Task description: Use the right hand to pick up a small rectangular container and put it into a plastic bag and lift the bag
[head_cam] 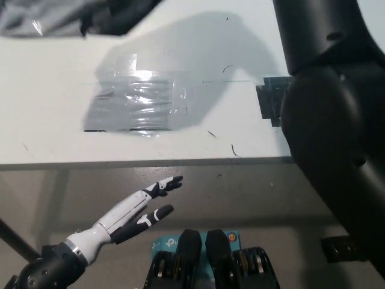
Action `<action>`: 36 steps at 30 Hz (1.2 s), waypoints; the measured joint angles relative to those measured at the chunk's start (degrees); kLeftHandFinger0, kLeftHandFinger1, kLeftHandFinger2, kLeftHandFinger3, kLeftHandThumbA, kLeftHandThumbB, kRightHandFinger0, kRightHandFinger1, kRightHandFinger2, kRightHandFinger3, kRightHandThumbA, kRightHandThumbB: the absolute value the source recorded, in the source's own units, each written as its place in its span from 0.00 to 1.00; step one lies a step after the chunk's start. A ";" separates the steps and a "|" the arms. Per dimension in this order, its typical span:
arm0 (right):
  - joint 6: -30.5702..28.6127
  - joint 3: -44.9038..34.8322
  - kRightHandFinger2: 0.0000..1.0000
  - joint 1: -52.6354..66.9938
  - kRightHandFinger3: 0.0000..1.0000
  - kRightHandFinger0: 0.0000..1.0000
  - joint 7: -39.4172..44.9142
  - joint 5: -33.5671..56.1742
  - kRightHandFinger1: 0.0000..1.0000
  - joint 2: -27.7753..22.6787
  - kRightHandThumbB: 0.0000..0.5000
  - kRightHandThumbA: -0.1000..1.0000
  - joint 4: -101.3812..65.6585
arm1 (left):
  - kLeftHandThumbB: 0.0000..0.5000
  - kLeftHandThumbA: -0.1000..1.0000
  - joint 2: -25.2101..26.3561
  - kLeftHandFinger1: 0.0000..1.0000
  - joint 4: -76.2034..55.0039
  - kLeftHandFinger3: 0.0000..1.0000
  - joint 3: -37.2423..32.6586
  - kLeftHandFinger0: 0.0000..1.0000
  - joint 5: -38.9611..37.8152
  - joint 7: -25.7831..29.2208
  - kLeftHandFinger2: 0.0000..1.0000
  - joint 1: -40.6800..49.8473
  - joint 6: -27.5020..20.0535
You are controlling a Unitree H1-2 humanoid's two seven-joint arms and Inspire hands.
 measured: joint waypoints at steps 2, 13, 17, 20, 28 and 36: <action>-1.05 0.06 0.76 -0.20 0.98 0.00 -0.49 1.29 0.30 0.01 0.00 0.31 -0.15 | 0.55 1.00 0.01 1.00 -0.01 1.00 -0.02 1.00 -1.13 -1.15 1.00 0.04 0.11; -4.94 -1.40 0.72 3.25 0.90 0.00 -4.10 5.54 0.25 0.22 0.00 0.29 4.50 | 0.54 1.00 0.11 1.00 -0.21 1.00 -0.08 1.00 -1.80 -3.25 1.00 0.22 0.26; -7.45 -2.47 0.69 6.40 0.91 0.00 -5.04 7.23 0.19 0.25 0.00 0.27 9.41 | 0.53 1.00 0.11 1.00 -0.40 1.00 -0.07 1.00 -1.85 -3.82 1.00 0.52 0.62; -9.08 -3.26 0.70 8.35 1.00 0.00 -5.72 8.43 0.18 0.26 0.00 0.24 12.36 | 0.56 1.00 0.11 1.00 -0.41 1.00 -0.08 1.00 -1.80 -3.98 1.00 0.87 0.77; -14.00 -4.44 0.76 15.08 1.00 0.00 -8.62 10.95 0.28 1.08 0.00 0.14 19.42 | 0.54 1.00 0.11 1.00 -0.75 1.00 -0.27 1.00 -1.18 -4.01 1.00 1.03 1.17; -15.86 -1.14 1.00 22.48 1.00 0.63 -11.99 10.86 0.92 1.60 0.36 0.75 23.33 | 0.57 1.00 0.11 1.00 -0.93 1.00 -0.38 1.00 -0.66 -4.01 1.00 0.99 1.18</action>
